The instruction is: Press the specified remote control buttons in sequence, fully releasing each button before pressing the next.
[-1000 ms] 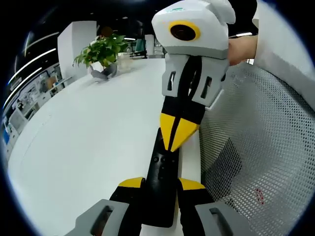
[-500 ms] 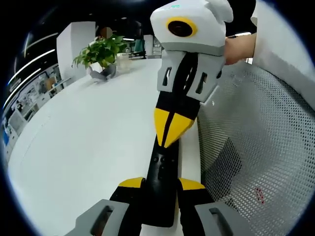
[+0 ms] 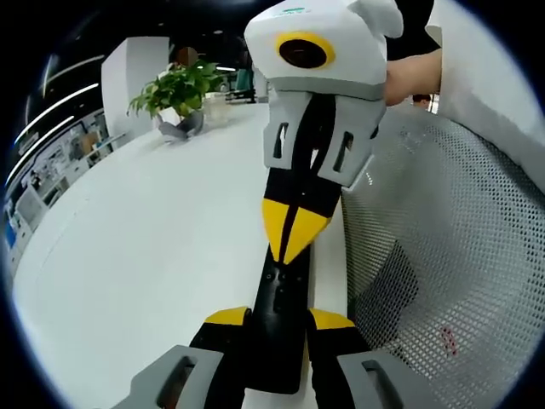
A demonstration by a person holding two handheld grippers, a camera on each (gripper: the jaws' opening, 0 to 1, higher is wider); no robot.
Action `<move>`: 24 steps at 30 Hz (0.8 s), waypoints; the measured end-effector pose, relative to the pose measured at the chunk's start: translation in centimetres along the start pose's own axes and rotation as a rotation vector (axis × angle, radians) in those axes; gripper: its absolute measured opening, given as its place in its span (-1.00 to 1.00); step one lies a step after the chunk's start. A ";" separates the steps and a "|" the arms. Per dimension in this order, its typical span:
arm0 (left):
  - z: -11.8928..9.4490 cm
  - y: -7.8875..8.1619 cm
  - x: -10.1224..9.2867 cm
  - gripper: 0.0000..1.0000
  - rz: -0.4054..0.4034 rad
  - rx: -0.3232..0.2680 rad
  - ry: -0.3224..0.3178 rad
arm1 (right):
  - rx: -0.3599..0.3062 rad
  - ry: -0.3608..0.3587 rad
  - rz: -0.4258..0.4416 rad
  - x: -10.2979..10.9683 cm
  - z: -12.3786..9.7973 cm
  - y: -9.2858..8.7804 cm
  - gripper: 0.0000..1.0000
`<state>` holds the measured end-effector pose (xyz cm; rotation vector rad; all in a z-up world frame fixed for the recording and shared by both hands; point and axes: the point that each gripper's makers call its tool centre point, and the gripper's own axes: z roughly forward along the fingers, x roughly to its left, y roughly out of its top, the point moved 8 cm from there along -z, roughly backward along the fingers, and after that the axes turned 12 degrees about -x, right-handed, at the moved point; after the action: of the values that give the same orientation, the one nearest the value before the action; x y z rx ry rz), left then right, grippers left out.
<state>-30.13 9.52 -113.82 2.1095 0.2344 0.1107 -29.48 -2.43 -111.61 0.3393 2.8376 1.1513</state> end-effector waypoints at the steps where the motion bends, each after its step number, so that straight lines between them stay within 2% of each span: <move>1: 0.0 0.0 0.0 -0.48 0.001 0.001 -0.001 | 0.004 0.002 0.003 -0.1 0.0 0.0 -1.00; 11: 0.1 0.1 0.2 -0.49 0.006 0.005 -0.007 | 0.061 0.043 0.035 -0.6 0.2 0.4 -1.00; 13: 0.1 0.1 0.2 -0.49 0.000 0.003 -0.005 | 0.093 0.047 0.016 -0.5 0.3 0.6 -1.00; 14: 0.1 0.1 0.2 -0.49 -0.002 0.002 -0.005 | 0.108 0.052 -0.023 -0.4 0.4 0.7 -1.00; 15: 0.1 0.1 0.2 -0.49 -0.002 0.001 -0.006 | 0.105 0.065 -0.059 -0.3 0.4 0.7 -1.00; 17: 0.1 0.1 0.2 -0.49 -0.001 0.001 -0.006 | 0.084 0.055 -0.017 -0.4 0.5 0.7 -1.00; 18: 0.1 0.0 0.2 -0.49 -0.002 0.000 -0.006 | 0.062 0.038 0.045 -0.4 0.5 0.6 -1.00; 22: 0.2 0.0 0.3 -0.49 -0.002 -0.002 -0.006 | 0.054 0.009 0.021 -0.1 0.4 0.5 -1.00; 24: 0.2 0.0 0.3 -0.49 -0.001 -0.002 -0.007 | 0.017 -0.017 0.040 0.0 0.3 0.3 -1.00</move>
<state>-29.83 9.43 -113.91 2.1069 0.2313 0.1027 -29.34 -1.99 -111.63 0.4070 2.8398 1.1264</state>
